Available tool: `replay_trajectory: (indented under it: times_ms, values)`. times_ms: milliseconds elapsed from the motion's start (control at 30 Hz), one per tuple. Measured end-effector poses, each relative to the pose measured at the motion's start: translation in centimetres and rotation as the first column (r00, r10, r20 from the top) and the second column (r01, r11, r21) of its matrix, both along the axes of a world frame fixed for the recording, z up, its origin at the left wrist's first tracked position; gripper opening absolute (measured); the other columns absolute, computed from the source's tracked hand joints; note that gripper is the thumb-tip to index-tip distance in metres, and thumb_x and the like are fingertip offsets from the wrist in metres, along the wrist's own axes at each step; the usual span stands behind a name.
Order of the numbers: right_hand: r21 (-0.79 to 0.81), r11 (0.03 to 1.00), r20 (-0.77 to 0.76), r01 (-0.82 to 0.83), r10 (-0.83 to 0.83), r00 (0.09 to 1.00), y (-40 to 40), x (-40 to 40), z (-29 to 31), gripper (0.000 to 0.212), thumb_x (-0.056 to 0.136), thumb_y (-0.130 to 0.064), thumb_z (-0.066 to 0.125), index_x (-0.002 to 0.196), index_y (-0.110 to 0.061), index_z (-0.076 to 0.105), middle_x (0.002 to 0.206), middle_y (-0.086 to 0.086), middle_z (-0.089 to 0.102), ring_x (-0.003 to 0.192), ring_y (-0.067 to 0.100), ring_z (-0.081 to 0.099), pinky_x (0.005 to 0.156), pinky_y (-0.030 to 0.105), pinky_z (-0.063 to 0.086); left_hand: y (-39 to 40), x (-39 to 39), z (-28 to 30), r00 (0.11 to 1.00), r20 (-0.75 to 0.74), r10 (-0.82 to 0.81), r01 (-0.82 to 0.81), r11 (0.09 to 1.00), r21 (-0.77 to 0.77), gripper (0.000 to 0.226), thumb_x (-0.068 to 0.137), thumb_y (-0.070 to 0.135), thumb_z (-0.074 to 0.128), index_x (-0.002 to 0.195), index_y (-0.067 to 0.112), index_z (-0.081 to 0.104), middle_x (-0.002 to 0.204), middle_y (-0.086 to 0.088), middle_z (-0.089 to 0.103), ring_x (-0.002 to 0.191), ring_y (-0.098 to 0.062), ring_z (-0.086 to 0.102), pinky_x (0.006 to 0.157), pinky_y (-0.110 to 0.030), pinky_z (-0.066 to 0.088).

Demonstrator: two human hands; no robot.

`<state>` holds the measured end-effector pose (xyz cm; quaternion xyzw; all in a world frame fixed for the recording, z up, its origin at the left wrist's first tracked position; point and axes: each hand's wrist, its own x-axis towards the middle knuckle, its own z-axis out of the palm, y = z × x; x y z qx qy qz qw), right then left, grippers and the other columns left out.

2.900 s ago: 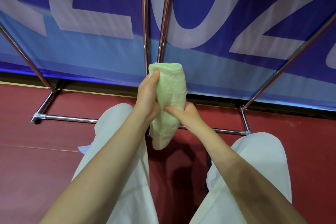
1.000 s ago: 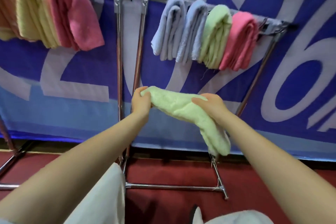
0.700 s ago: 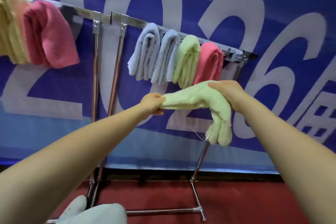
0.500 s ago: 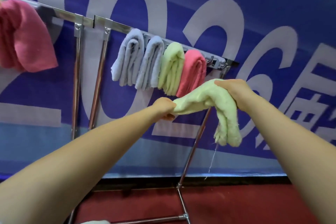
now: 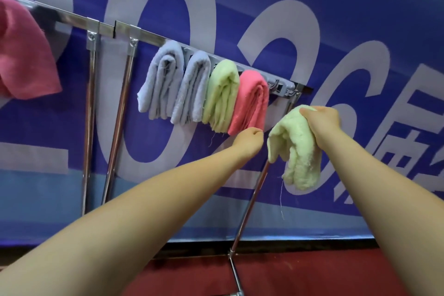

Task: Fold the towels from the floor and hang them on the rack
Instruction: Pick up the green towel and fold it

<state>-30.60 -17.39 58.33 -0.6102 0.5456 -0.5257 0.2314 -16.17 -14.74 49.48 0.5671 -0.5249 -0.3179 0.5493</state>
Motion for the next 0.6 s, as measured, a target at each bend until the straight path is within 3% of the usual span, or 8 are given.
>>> replay_trajectory:
  times_ms: [67, 167, 233, 267, 300, 367, 500, 600]
  values:
    - [-0.026, 0.999, -0.003, 0.022, -0.022, 1.000, -0.7, 0.3, 0.2, 0.025, 0.085, -0.026, 0.060, 0.107, -0.021, 0.069, 0.100, 0.002, 0.066, 0.097, 0.027, 0.062, 0.086, 0.036, 0.051, -0.6, -0.4, 1.5, 0.999, -0.015, -0.033, 0.033, 0.999, -0.013, 0.026, 0.088, 0.019, 0.035, 0.064, 0.024, 0.043, 0.077, -0.002, 0.048, 0.076, -0.019, 0.041, 0.086, -0.049, 0.051]
    - [-0.049, 0.999, -0.011, 0.010, -0.011, 1.000, -1.3, 0.8, 0.9, 0.027, 0.086, -0.026, 0.058, 0.110, -0.021, 0.069, 0.103, 0.003, 0.067, 0.095, 0.026, 0.061, 0.080, 0.031, 0.047, -1.5, -0.8, 3.6, 0.997, -0.013, -0.077, 0.077, 0.997, -0.027, 0.024, 0.087, 0.020, 0.036, 0.072, 0.013, 0.054, 0.071, -0.001, 0.047, 0.074, -0.020, 0.042, 0.074, -0.036, 0.045]
    - [-0.050, 0.999, -0.014, -0.007, 0.006, 1.000, -1.9, 1.1, 1.5, 0.026, 0.086, -0.026, 0.059, 0.108, -0.020, 0.070, 0.103, 0.003, 0.068, 0.092, 0.024, 0.062, 0.078, 0.031, 0.048, -1.7, -1.0, 4.8, 0.994, -0.017, -0.110, 0.109, 0.993, -0.049, 0.026, 0.084, 0.025, 0.039, 0.081, 0.008, 0.058, 0.081, -0.006, 0.055, 0.084, -0.022, 0.051, 0.077, -0.034, 0.041]
    - [-0.051, 0.999, -0.011, -0.020, 0.019, 1.000, -2.1, 1.2, 1.8, 0.024, 0.086, -0.026, 0.060, 0.107, -0.019, 0.070, 0.103, 0.003, 0.069, 0.092, 0.024, 0.062, 0.079, 0.032, 0.050, -2.0, -1.0, 5.4, 0.992, -0.020, -0.128, 0.127, 0.990, -0.059, 0.029, 0.085, 0.027, 0.041, 0.093, 0.008, 0.061, 0.098, -0.010, 0.061, 0.096, -0.025, 0.055, 0.085, -0.035, 0.043]
    - [-0.053, 0.998, -0.005, -0.037, 0.037, 0.999, -2.4, 1.4, 2.1, 0.023, 0.086, -0.025, 0.061, 0.106, -0.018, 0.070, 0.102, 0.003, 0.069, 0.092, 0.023, 0.063, 0.083, 0.035, 0.052, -1.9, -1.0, 6.0, 0.990, -0.026, -0.136, 0.134, 0.989, -0.061, 0.036, 0.090, 0.026, 0.042, 0.115, 0.007, 0.059, 0.122, -0.012, 0.060, 0.114, -0.027, 0.054, 0.098, -0.038, 0.042]
    - [-0.047, 0.996, 0.007, -0.078, 0.078, 0.997, -3.1, 1.8, 2.7, 0.024, 0.086, -0.024, 0.061, 0.108, -0.018, 0.069, 0.102, 0.003, 0.068, 0.094, 0.023, 0.063, 0.088, 0.037, 0.053, -1.9, -0.9, 7.2, 0.988, -0.045, -0.147, 0.145, 0.988, -0.046, 0.049, 0.099, 0.024, 0.039, 0.147, 0.012, 0.036, 0.151, -0.006, 0.039, 0.137, -0.025, 0.039, 0.113, -0.041, 0.032]
    - [-0.022, 0.982, -0.038, -0.190, 0.189, 0.981, -4.7, 2.4, 3.7, 0.018, 0.089, -0.023, 0.061, 0.105, -0.020, 0.069, 0.096, 0.001, 0.066, 0.089, 0.017, 0.062, 0.084, 0.033, 0.052, -2.9, -0.3, 7.9, 0.979, -0.115, -0.169, 0.165, 0.985, -0.044, 0.059, 0.100, 0.026, 0.035, 0.155, 0.022, 0.012, 0.160, -0.004, 0.021, 0.144, -0.026, 0.028, 0.116, -0.047, 0.028]
    - [-0.008, 0.966, -0.071, -0.259, 0.258, 0.964, -6.3, 3.1, 4.5, 0.012, 0.090, -0.020, 0.060, 0.099, -0.021, 0.067, 0.094, 0.000, 0.066, 0.086, 0.014, 0.063, 0.077, 0.029, 0.053, -4.5, 0.3, 7.5, 0.976, -0.143, -0.162, 0.154, 0.986, -0.063, 0.055, 0.102, 0.024, 0.031, 0.153, 0.015, 0.015, 0.154, -0.008, 0.032, 0.131, -0.024, 0.041, 0.109, -0.040, 0.035]
